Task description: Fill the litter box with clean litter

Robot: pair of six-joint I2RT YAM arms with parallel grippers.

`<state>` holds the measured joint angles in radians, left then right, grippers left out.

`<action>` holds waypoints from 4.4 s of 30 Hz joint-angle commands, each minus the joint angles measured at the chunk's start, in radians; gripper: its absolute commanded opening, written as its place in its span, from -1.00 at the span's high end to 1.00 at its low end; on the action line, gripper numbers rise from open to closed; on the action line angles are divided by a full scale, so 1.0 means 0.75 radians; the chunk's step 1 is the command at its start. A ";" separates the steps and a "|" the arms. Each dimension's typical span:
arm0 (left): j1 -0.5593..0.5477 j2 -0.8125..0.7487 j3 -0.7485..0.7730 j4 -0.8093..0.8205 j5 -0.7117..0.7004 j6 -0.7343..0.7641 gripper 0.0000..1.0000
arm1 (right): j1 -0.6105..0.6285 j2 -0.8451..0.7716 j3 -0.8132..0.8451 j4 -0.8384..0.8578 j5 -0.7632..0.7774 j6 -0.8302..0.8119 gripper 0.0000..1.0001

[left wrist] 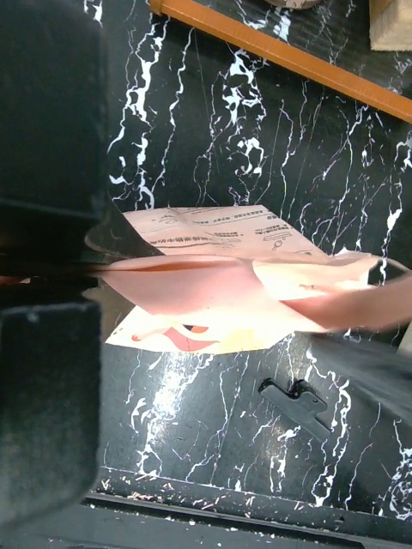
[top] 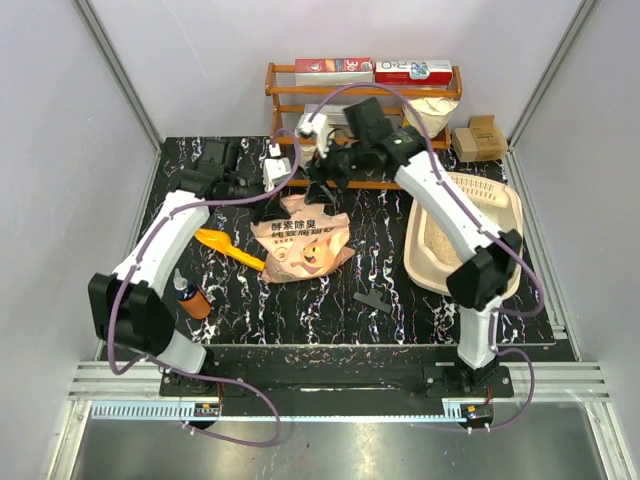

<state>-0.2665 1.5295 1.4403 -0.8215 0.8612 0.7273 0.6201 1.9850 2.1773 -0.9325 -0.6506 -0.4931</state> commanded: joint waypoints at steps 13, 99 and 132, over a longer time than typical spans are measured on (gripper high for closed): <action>-0.062 -0.597 -0.570 0.827 -0.183 -0.407 1.00 | -0.195 -0.252 -0.463 0.102 0.096 0.670 -0.89; -0.113 -0.221 -0.125 0.987 -0.353 -0.043 1.00 | -0.156 -0.015 -0.160 0.086 0.872 0.760 1.00; 0.300 -0.277 -0.101 -0.252 -0.692 0.450 -0.61 | -0.174 -0.515 -0.510 0.125 0.629 0.279 -0.71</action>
<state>-0.1329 1.1759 1.2514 -0.6113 0.2733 0.6861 0.4950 1.6646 1.8622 -0.7963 -0.0151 -0.1444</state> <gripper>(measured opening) 0.840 0.847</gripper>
